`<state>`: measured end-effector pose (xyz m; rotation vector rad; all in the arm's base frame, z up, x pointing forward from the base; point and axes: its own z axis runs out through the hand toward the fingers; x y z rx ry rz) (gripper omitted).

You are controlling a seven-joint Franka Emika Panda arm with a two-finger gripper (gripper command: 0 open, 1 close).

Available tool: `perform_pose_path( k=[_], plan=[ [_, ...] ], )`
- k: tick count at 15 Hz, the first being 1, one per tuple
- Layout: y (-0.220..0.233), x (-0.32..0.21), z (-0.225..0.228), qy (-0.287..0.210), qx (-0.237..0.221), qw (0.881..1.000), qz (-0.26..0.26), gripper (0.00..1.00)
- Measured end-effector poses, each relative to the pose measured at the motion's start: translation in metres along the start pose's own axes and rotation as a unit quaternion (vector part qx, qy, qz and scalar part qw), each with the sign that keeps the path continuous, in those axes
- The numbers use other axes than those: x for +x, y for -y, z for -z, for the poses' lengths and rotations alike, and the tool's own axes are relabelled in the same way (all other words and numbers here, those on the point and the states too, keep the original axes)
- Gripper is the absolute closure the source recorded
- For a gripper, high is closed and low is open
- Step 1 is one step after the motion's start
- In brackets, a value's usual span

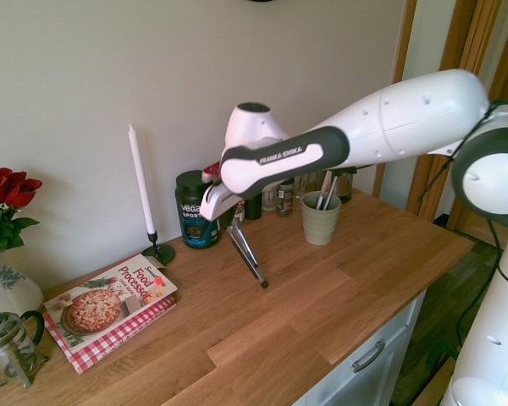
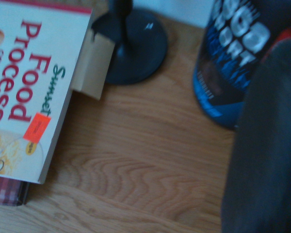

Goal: Put the tongs back in the holder

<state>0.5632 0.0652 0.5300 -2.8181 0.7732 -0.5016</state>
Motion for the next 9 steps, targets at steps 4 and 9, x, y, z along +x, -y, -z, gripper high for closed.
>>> perform_pose_path(
  k=[4,9],
  plan=[
    [-0.043,0.025,0.024,-0.019,0.003,1.000,-0.025,1.00],
    [-0.079,0.037,0.107,-0.064,0.015,0.997,-0.047,1.00]
  ],
)
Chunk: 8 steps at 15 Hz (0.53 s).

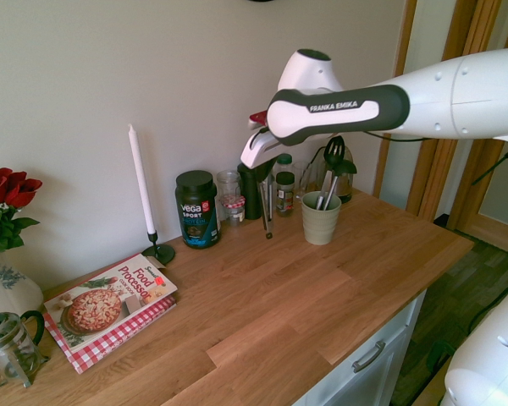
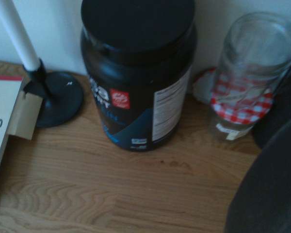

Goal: Put the tongs back in the holder

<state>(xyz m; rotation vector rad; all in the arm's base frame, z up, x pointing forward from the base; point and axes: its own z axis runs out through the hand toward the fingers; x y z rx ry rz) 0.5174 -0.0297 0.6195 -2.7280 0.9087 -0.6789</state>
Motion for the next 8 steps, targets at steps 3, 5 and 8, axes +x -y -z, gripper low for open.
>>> perform_pose_path(
  k=[3,5,8],
  plan=[
    [-0.023,0.036,0.061,-0.036,0.002,0.999,-0.026,1.00],
    [-0.046,0.061,0.091,-0.061,-0.002,0.997,-0.045,1.00],
    [-0.087,0.085,0.093,-0.066,-0.011,0.995,-0.069,1.00]
  ],
)
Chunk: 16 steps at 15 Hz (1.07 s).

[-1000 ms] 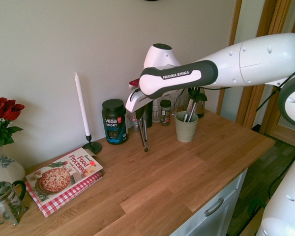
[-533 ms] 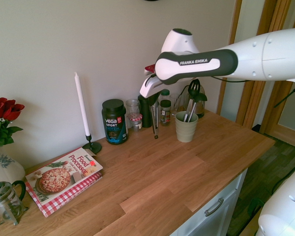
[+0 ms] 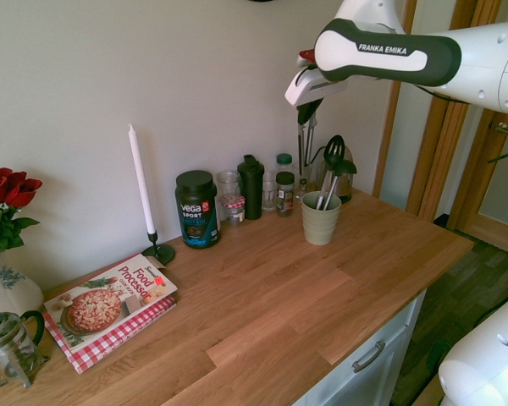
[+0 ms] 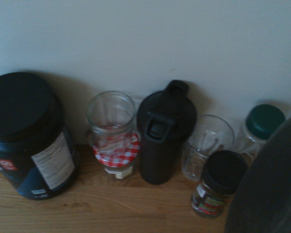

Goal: Put the tongs back in the holder

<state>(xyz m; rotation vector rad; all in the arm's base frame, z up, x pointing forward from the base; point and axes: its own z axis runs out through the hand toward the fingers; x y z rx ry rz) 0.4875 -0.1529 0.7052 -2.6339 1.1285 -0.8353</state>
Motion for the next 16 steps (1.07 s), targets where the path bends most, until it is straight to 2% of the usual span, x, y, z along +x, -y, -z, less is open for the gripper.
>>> perform_pose_path(
  k=[4,11,12,16],
  plan=[
    [-0.028,0.012,-0.037,0.021,-0.010,1.000,-0.016,1.00],
    [-0.062,-0.019,-0.123,0.061,-0.017,0.998,-0.021,1.00],
    [-0.066,-0.024,-0.133,0.066,-0.016,0.997,-0.019,0.00],
    [-0.078,-0.033,-0.160,0.083,-0.024,0.996,-0.018,0.00]
  ],
)
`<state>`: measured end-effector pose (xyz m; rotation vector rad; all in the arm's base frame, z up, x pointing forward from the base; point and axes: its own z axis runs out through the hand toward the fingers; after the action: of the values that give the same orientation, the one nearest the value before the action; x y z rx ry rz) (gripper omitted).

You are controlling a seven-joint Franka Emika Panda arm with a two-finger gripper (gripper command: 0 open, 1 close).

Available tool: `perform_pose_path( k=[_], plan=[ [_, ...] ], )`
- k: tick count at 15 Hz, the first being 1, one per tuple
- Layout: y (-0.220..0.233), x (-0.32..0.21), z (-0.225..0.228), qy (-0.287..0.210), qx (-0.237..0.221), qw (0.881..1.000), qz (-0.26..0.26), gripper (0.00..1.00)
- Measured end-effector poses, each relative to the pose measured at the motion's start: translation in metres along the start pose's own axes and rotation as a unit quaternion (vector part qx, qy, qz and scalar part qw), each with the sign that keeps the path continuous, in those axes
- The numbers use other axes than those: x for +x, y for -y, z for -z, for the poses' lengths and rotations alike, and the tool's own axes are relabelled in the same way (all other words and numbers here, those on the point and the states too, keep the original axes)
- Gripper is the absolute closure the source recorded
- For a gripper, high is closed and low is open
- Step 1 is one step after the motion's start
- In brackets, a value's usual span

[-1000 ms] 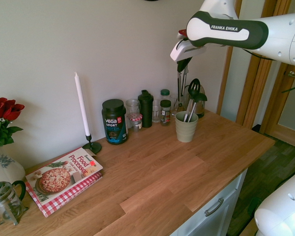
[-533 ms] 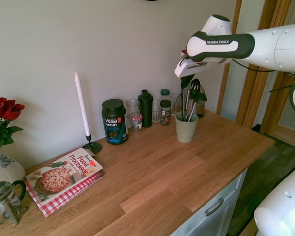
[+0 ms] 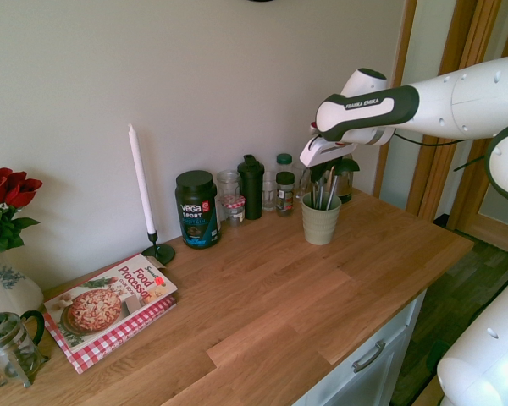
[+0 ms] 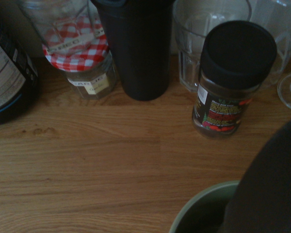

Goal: Put the tongs back in the holder

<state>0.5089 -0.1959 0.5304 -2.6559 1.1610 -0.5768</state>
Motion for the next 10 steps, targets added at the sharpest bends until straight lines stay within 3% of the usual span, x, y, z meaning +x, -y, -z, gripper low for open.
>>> perform_pose_path(
  k=[10],
  plan=[
    [-0.001,0.004,0.009,-0.009,0.014,1.000,0.000,0.00]
  ],
)
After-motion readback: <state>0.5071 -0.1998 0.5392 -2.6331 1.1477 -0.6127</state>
